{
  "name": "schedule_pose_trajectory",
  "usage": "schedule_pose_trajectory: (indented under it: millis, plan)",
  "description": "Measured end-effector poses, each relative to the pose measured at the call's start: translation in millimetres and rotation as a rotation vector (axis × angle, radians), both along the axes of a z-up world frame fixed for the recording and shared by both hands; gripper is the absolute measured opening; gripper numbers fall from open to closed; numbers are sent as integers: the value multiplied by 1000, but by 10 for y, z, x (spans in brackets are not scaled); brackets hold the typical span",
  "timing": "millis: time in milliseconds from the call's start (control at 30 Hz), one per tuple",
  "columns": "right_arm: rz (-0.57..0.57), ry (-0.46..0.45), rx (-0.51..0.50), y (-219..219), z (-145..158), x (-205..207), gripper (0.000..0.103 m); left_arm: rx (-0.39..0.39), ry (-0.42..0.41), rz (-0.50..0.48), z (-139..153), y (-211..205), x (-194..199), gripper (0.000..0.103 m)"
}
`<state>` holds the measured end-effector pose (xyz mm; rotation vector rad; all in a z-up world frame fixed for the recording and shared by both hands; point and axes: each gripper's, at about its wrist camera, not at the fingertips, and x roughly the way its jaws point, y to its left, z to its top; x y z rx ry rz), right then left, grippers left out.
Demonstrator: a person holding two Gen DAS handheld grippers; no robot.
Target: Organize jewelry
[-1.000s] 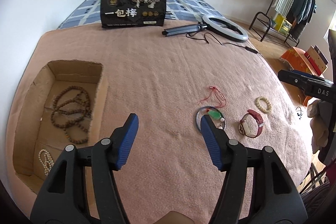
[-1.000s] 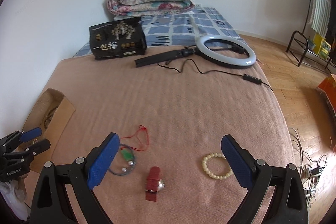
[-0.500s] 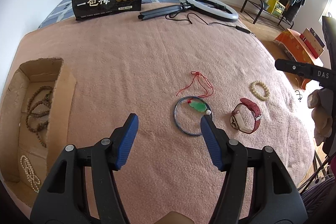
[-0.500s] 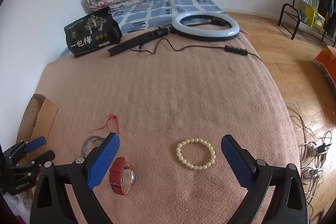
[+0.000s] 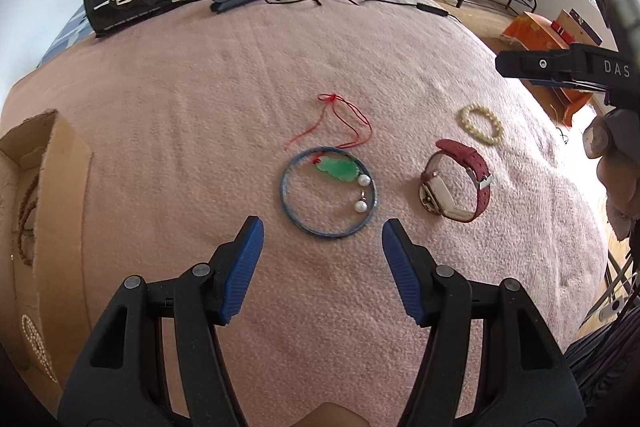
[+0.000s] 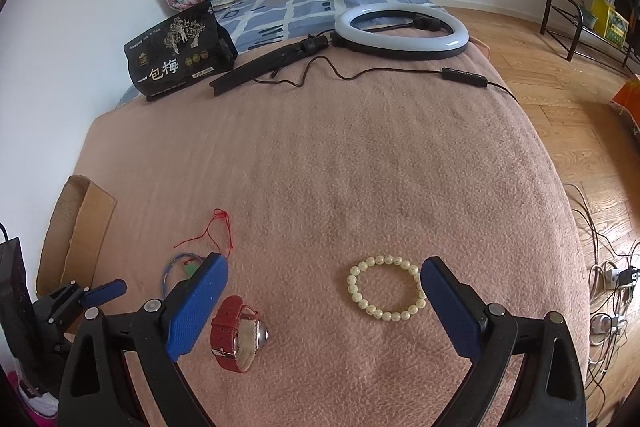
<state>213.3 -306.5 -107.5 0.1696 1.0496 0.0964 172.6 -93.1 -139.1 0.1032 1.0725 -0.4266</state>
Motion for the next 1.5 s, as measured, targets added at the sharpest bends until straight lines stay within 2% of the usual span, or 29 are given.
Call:
schedule_pose_trajectory:
  millis: [100, 233, 367, 400, 500, 767, 1500]
  plan:
    - [6, 0, -20, -26, -9, -22, 98, 10, 6, -14, -46, -87, 2, 64]
    - [13, 11, -39, -100, -49, -60, 98, 33, -24, -33, -65, -187, -18, 63]
    - [13, 39, -54, -198, -154, -85, 92, 42, -53, -59, -69, -267, -42, 63]
    - [11, 47, -56, -227, -184, -89, 92, 44, -58, -64, -72, -284, -39, 55]
    - [2, 67, -66, -309, -269, -101, 89, 56, -60, -76, -106, -321, -35, 39]
    - [-34, 106, -80, -508, -455, -78, 82, 39, -37, -80, -202, -349, 54, 20]
    - [-66, 184, -53, -588, -765, 67, 70, 50, 7, -60, -389, -294, 197, 6]
